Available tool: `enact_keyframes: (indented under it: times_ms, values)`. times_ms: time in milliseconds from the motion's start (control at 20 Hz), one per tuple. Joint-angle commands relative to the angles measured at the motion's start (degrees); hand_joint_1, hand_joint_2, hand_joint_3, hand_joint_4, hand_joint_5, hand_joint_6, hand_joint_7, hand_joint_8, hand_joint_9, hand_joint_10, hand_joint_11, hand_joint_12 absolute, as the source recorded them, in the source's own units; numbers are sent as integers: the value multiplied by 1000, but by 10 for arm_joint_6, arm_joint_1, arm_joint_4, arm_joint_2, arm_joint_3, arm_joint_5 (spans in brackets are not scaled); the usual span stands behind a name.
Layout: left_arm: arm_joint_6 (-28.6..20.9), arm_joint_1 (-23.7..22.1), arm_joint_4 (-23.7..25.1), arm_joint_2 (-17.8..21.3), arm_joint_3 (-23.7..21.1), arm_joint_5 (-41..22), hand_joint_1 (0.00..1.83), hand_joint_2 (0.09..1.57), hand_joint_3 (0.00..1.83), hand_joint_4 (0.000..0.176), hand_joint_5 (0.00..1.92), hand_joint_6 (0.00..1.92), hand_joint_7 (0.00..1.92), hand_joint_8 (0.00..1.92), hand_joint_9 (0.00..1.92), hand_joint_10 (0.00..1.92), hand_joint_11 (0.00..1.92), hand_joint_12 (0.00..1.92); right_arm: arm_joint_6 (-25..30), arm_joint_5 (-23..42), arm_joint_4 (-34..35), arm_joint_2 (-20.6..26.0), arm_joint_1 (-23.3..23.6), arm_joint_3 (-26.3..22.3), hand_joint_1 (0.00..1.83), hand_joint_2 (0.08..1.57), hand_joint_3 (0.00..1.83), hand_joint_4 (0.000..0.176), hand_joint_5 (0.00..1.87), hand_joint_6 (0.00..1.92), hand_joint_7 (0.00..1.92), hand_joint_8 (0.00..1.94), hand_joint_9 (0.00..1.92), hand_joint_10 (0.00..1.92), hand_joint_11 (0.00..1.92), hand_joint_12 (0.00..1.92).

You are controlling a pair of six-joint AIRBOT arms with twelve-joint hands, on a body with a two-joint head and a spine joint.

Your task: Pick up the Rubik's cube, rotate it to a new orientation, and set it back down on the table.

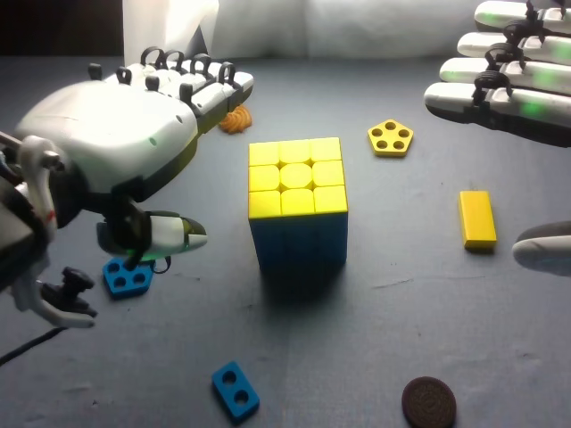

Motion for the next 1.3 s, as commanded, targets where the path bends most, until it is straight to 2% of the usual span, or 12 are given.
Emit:
enact_keyframes:
  times_ms: [0, 150, 300, 450, 550, 900, 1000, 1100, 1200, 1250]
  values:
    - [4, -1, 21, -6, 3, -55, 1228, 1051, 0, 0, 0, 0, 0, 0, 0, 0, 10, 7, 1, 69, 17, 3, 3, -1, 0, 1222, 7, 0, 113, 31, 145, 4, 101, 19, 0, 0]
    - [15, 1, -2, -35, 13, -74, 1199, 1041, 0, 0, 0, 0, 0, 0, 0, 0, 7, 11, 0, 69, 15, 3, 2, -1, 0, 1224, 7, 0, 118, 31, 149, 5, 100, 17, 0, 0]
    - [35, 0, -34, -70, 22, -106, 1247, 1046, 0, 0, 0, 0, 0, 0, 0, 0, 26, 26, 0, 69, 15, 3, 2, -1, 0, 1227, 8, 0, 114, 28, 146, 3, 107, 19, 0, 0]
    - [85, -15, -106, -110, 38, -122, 1228, 1056, 3, 0, 0, 0, 0, 0, 0, 0, 11, 6, -1, 69, 14, 3, 2, -1, 0, 1223, 5, 0, 107, 23, 144, 2, 99, 14, 0, 0]
    - [99, -18, -126, -127, 46, -139, 1211, 1069, 8, 0, 0, 0, 0, 0, 0, 0, 25, 15, -1, 69, 14, 2, 2, -1, 0, 1225, 6, 0, 110, 23, 146, 3, 102, 15, 0, 0]
    - [124, -21, -162, -162, 72, -153, 1226, 1055, 1, 0, 0, 0, 0, 0, 0, 0, 3, 2, -3, 70, 13, 2, 1, -1, 0, 1221, 2, 0, 103, 17, 131, 0, 92, 8, 0, 0]
    - [134, -25, -172, -172, 80, -153, 1222, 1035, 0, 0, 0, 0, 0, 0, 3, 1, 51, 25, -3, 70, 12, 2, 1, -1, 0, 1226, 4, 0, 99, 15, 124, 0, 82, 3, 0, 0]
    - [140, -29, -180, -181, 88, -153, 1205, 1054, 2, 0, 0, 0, 0, 0, 0, 0, 6, 9, -3, 70, 12, 2, 1, -1, 0, 1226, 4, 0, 102, 15, 124, 1, 83, 4, 0, 0]
    - [147, -35, -190, -190, 95, -153, 1182, 1057, 3, 0, 0, 0, 0, 0, 0, 0, 31, 23, -3, 71, 12, 2, 0, -1, 0, 1234, 7, 0, 106, 16, 141, 7, 100, 11, 0, 0]
    - [156, -39, -201, -194, 98, -153, 1207, 1062, 7, 0, 0, 0, 0, 0, 1, 0, 0, 105, -3, 71, 11, 2, 0, -1, 0, 1226, 3, 0, 121, 22, 156, 12, 113, 15, 9, 4]
